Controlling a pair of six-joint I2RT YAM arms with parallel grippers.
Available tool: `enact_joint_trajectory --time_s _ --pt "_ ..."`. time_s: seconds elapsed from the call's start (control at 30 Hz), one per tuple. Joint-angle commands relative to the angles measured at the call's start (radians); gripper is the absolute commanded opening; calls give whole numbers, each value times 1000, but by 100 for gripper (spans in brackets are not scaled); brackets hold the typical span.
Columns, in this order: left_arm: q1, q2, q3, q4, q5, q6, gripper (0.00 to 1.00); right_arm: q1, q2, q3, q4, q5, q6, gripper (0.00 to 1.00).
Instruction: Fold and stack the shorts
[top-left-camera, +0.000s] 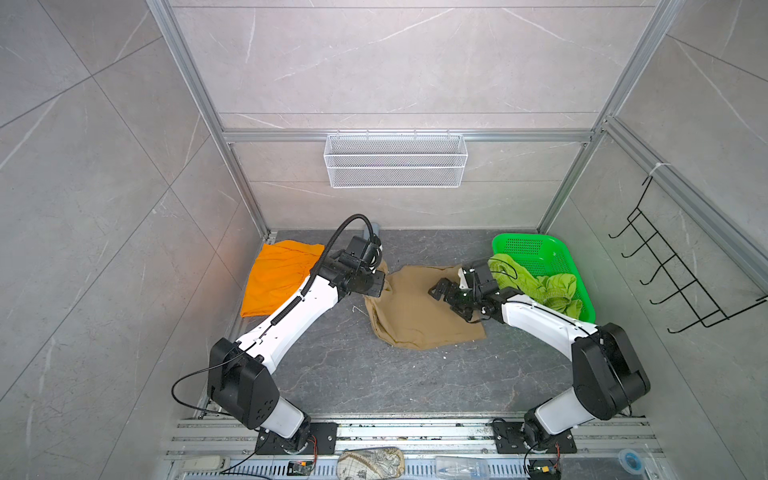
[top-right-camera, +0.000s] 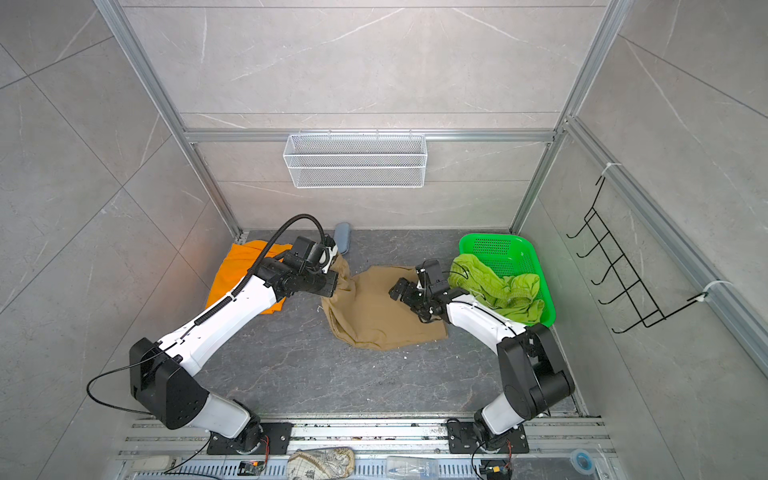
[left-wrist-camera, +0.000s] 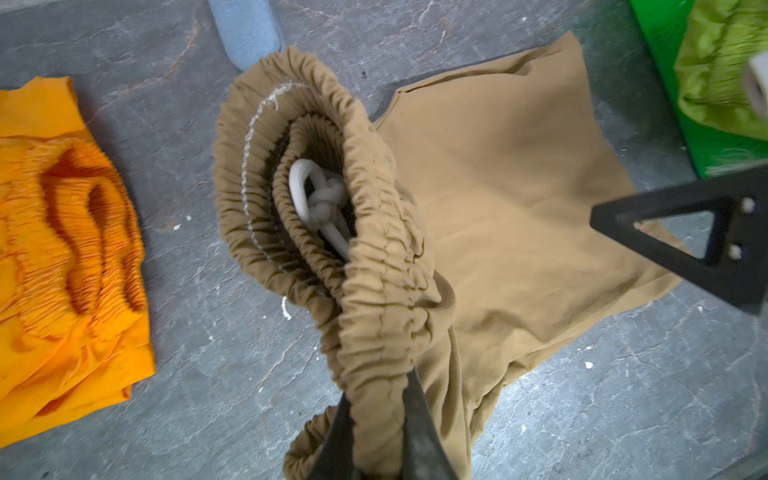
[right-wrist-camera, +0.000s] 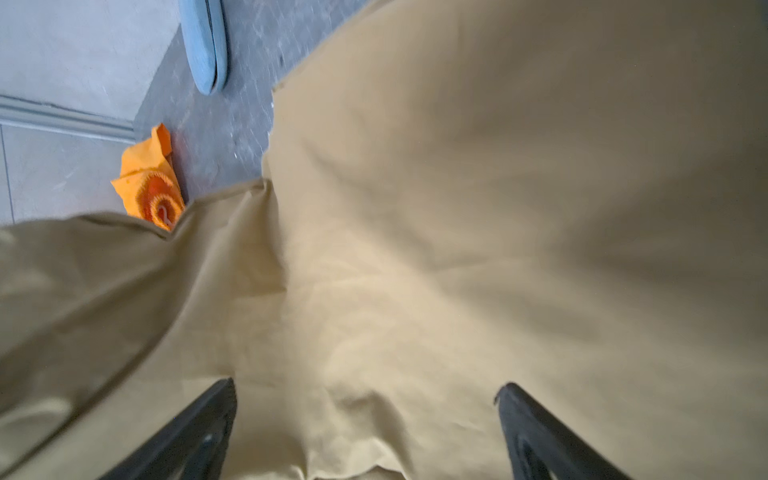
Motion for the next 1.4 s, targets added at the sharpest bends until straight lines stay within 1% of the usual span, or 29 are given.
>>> enact_joint_trajectory --time_s 0.0,0.17,0.3,0.4,0.47,0.5,0.57,0.7,0.83,0.93,1.07,1.13,1.2,1.3,1.37 --pt "-7 -11 71 -10 -18 2 0 -2 3 -66 34 -20 30 100" --pt "-18 0 95 -21 -21 3 0 50 4 -113 109 -41 86 99" --pt "-19 1 79 -18 -16 -19 0 162 1 -63 113 2 104 99" --pt "-19 -3 54 -6 -17 -30 0 246 37 -50 180 6 152 100" --pt "-19 -10 32 0 -27 -35 0 284 63 -59 254 -5 197 99" --pt "-19 -15 18 5 -33 -36 0 300 78 -67 300 -12 249 99" --pt "-19 -27 -7 19 -40 -33 0 333 106 -68 369 -16 299 99" --pt "-18 -36 -30 25 -50 -34 0 401 173 -31 394 0 333 99" --pt "-18 -40 -38 29 -64 -32 0 435 234 -35 433 -8 370 100" --pt "-17 -42 -40 33 -83 -23 0 444 249 -58 451 -7 383 100" --pt "0 -44 -38 34 -106 1 0 445 221 -68 429 2 368 100" --pt "16 -45 -33 32 -108 15 0 438 186 -47 370 15 326 99" --pt "34 -45 -25 28 -111 29 0 419 124 -23 274 49 267 99" --pt "71 -52 -12 20 -121 58 0 331 23 -42 183 70 210 100" --pt "92 -58 -3 14 -146 88 0 233 -16 -58 100 55 159 99"
